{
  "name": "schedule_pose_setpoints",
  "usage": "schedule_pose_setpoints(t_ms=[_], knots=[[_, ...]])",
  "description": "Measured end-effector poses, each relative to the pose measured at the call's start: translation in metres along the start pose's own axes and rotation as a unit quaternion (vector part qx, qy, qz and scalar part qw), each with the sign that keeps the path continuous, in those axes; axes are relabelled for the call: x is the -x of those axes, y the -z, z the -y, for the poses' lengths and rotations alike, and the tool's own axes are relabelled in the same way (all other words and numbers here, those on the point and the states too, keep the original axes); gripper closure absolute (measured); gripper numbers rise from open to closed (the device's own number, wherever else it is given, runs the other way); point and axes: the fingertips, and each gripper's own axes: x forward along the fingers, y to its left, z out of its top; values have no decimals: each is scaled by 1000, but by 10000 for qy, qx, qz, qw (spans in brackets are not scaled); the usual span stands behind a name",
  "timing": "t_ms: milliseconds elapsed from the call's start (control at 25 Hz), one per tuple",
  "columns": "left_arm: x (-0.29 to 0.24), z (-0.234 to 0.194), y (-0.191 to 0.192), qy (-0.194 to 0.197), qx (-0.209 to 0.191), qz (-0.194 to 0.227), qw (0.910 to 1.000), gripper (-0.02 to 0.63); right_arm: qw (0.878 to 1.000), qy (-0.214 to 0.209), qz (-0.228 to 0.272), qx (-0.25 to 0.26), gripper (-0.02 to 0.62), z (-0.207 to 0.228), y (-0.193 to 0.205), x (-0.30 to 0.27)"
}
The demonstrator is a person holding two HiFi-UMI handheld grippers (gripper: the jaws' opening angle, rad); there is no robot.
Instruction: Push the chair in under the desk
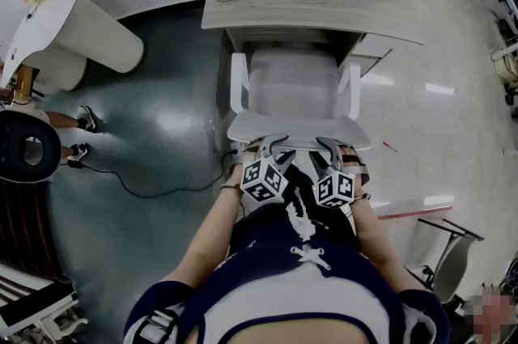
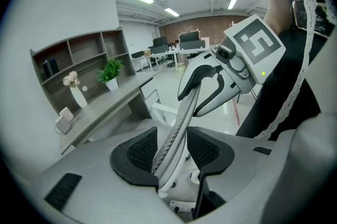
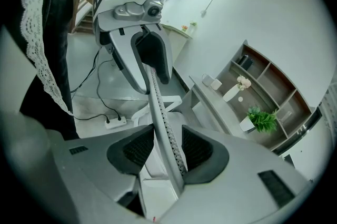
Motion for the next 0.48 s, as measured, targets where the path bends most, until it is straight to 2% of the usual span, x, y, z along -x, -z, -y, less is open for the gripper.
schedule_pose_setpoints(t_ms=[480], knots=[[-6, -17, -1, -28, -56, 23, 10000, 426, 10000, -14, -47, -5, 439, 14, -1, -12]])
